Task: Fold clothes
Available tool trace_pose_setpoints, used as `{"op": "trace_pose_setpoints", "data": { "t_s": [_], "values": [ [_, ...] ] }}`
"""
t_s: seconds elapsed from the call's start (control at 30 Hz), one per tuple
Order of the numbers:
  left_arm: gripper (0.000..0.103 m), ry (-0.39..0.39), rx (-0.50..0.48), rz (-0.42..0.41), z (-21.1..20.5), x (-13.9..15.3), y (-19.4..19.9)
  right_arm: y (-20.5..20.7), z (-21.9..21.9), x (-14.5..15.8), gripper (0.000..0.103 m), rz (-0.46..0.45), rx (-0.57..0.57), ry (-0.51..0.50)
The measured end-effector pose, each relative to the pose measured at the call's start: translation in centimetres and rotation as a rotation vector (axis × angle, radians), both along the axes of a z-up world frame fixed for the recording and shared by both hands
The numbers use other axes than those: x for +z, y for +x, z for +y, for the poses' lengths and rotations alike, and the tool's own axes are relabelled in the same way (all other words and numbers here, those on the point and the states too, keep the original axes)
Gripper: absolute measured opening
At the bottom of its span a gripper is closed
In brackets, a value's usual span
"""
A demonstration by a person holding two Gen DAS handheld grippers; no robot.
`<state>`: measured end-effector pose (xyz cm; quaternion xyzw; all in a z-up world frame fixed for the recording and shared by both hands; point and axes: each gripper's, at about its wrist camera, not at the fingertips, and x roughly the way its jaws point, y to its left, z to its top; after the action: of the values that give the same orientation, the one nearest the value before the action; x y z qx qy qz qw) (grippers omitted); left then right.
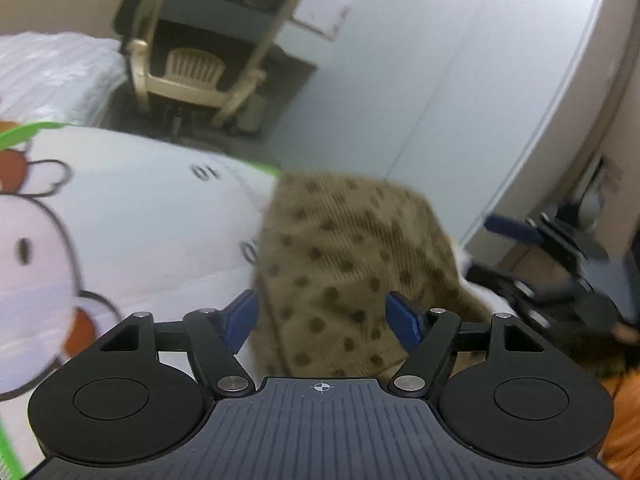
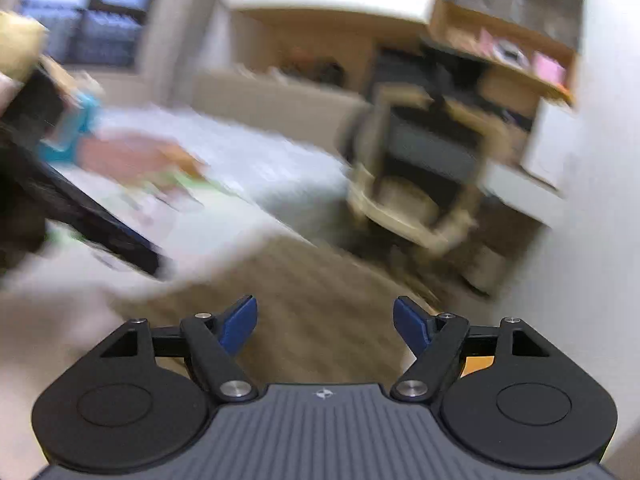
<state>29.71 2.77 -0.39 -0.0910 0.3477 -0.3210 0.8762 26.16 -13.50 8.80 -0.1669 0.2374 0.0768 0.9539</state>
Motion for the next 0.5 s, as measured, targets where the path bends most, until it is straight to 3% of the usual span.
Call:
{"op": "trace_pose_setpoints", "data": {
  "t_s": [0.1,0.2,0.3,0.4,0.5],
  "values": [
    [0.075,0.148,-0.082,0.008,-1.8,-1.3,-1.4,0.0,-2.8,-2.8,0.076,0.117,-0.066,-0.014],
    [0.076,0.298,-0.104,-0.036,-1.1,-2.1,-3.8,-2.1,-4.4,-2.3,0.08,0.116,-0.086,-0.034],
    [0.076,0.399,-0.062,-0.047,0.6,-2.0,-5.1,-3.4,-5.4,-1.2,0.081,0.099,-0.094,-0.03],
    [0.077,0.398,-0.004,-0.038,2.7,-1.4,-5.6,-4.8,-5.2,0.2,0.081,0.056,-0.059,-0.015],
    [0.082,0.262,0.016,-0.04,3.8,0.4,-5.6,-5.4,-3.1,0.7,0.084,0.039,0.037,-0.063]
  ]
}}
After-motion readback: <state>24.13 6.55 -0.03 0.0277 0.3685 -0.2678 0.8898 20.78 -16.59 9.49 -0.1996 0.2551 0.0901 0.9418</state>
